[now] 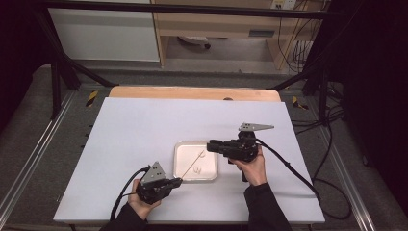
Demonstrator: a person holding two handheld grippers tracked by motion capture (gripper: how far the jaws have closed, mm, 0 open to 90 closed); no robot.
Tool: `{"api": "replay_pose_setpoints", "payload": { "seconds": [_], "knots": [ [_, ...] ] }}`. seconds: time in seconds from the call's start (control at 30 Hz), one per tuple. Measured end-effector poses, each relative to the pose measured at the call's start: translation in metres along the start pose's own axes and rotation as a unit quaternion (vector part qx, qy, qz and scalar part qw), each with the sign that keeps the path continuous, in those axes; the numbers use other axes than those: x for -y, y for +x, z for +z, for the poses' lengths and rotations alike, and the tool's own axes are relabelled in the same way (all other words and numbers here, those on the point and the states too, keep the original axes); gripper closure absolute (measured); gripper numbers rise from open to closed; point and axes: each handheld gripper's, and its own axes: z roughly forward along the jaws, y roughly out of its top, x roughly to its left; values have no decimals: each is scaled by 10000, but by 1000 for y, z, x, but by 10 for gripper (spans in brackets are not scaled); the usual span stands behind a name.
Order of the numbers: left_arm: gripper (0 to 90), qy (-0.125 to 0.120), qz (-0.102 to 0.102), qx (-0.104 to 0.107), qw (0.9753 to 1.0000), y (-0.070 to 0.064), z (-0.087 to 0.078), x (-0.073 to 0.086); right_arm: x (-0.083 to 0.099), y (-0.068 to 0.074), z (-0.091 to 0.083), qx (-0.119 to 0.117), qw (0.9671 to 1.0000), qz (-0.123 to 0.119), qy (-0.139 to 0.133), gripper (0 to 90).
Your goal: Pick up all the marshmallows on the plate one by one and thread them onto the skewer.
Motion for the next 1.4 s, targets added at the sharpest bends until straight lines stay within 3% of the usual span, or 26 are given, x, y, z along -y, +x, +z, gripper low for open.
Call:
{"api": "replay_pose_setpoints", "payload": {
  "seconds": [0.9,1.4],
  "knots": [
    [887,-37,129,79,9999,-3,1,0,9,0,14,-356,9987,222,273,723],
    [888,12,102,51,9999,-4,3,2,21,5,23,-367,9991,67,221,766]
  ]
}}
